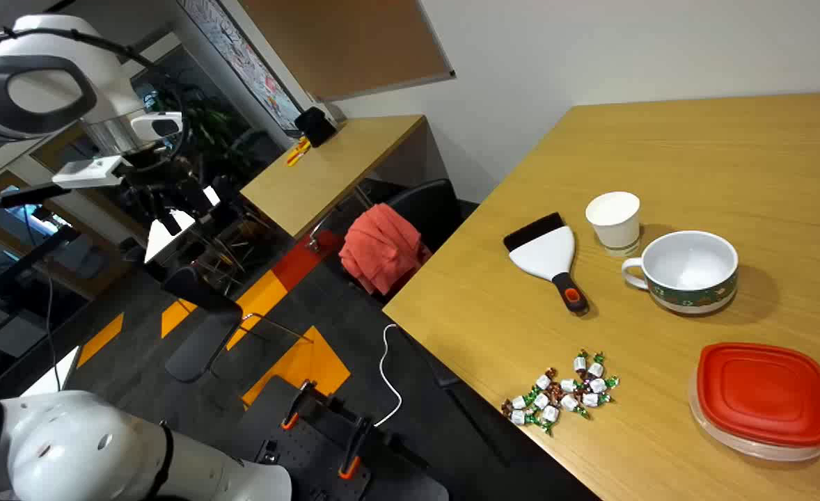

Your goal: Take the lid on the bowl and put it on the table

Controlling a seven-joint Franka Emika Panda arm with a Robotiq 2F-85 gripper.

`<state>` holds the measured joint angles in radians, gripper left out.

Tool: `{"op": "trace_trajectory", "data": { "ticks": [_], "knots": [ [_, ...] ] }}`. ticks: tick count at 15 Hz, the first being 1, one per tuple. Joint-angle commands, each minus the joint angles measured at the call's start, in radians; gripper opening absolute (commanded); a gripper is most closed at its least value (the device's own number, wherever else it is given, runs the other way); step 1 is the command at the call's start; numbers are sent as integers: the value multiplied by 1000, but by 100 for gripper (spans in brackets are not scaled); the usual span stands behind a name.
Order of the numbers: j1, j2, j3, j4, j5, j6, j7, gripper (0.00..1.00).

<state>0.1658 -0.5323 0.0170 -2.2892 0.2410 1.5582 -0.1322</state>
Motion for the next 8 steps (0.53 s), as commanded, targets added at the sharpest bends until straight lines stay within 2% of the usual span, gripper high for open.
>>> {"op": "trace_trajectory", "data": {
  "ticks": [1, 5, 8],
  "knots": [
    [-19, 1, 14, 2, 6, -4, -7, 100],
    [-19, 1, 14, 2, 6, -4, -7, 100],
    [-52, -2, -10, 2, -21, 20, -13, 100]
  ]
}}
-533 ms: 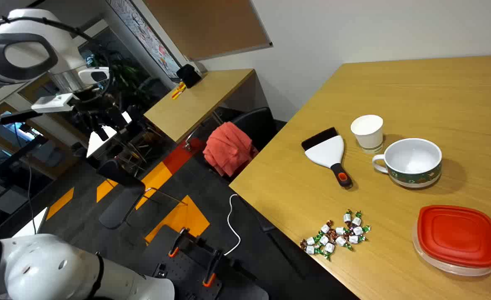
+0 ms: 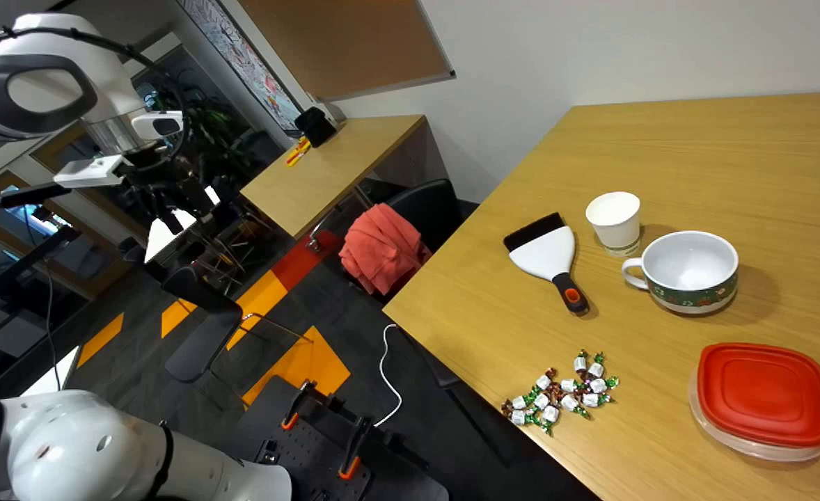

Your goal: Take the lid on the bowl and put it on the table

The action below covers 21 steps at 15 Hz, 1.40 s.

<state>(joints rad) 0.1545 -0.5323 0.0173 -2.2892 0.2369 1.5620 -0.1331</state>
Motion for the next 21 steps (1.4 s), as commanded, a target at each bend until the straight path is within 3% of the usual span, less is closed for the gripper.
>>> {"op": "trace_trajectory", "data": {
  "ticks": [1, 10, 17, 21],
  "knots": [
    [-62, -2, -22, 2, -43, 22, -17, 100],
    [-214, -17, -140, -75, -382, 252, -120, 100],
    [-216, 0, -156, -61, -371, 224, -114, 100],
    [-252, 63, -205, -51, -393, 324, -121, 100]
  ]
}}
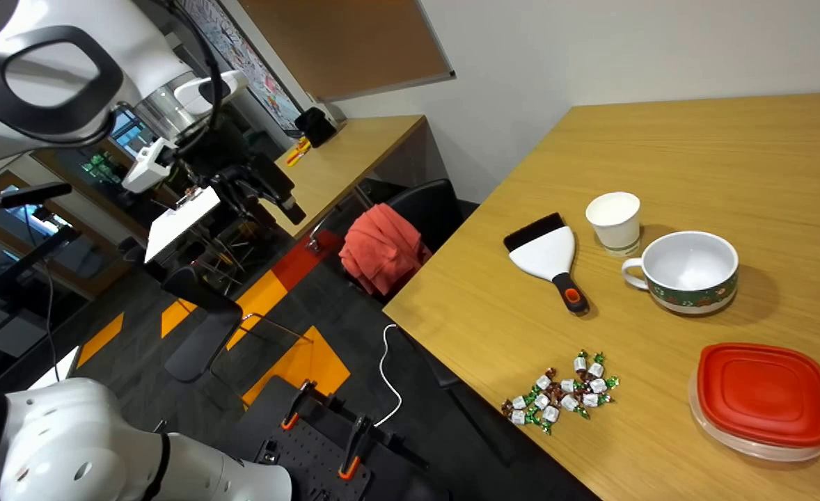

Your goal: Take the lid on the bowl and put it on the table

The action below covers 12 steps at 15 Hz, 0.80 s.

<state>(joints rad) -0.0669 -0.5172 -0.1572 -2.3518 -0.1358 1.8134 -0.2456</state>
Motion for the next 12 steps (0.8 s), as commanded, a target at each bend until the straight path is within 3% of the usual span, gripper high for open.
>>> {"op": "trace_trajectory", "data": {
  "ticks": [1, 5, 12],
  "knots": [
    [-40, 61, -56, 4, -23, 124, -36, 100],
    [-83, 158, -147, 10, -21, 277, -124, 100],
    [-165, 367, -254, 54, -5, 407, -258, 100]
  ]
}}
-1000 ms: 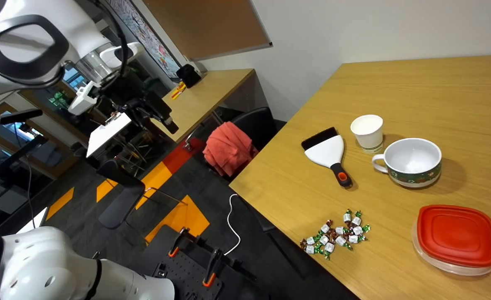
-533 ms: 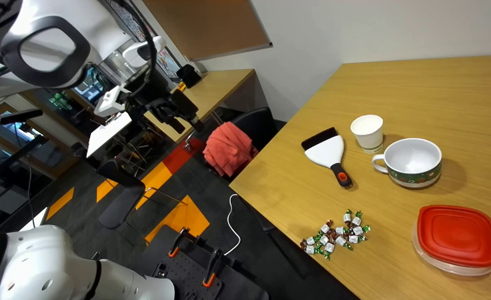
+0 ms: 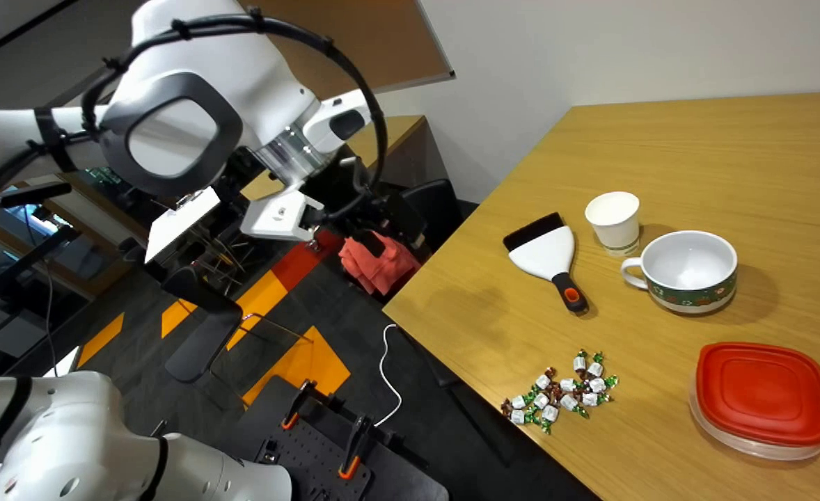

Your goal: Take the lid on the bowl and put it on the table

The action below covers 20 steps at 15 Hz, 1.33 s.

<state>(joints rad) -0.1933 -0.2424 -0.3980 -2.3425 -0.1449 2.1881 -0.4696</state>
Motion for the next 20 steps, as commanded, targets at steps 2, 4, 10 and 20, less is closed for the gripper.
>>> {"op": "trace_trajectory", "data": {
  "ticks": [2, 4, 10, 20],
  "knots": [
    [-76, 147, -23, 66, -27, 47, -20, 100],
    [-114, 190, -20, 100, -72, 33, 17, 100],
    [-115, 154, -1, 56, -35, 36, -15, 100],
    [-208, 396, -21, 177, 32, 321, -275, 100]
  ]
}}
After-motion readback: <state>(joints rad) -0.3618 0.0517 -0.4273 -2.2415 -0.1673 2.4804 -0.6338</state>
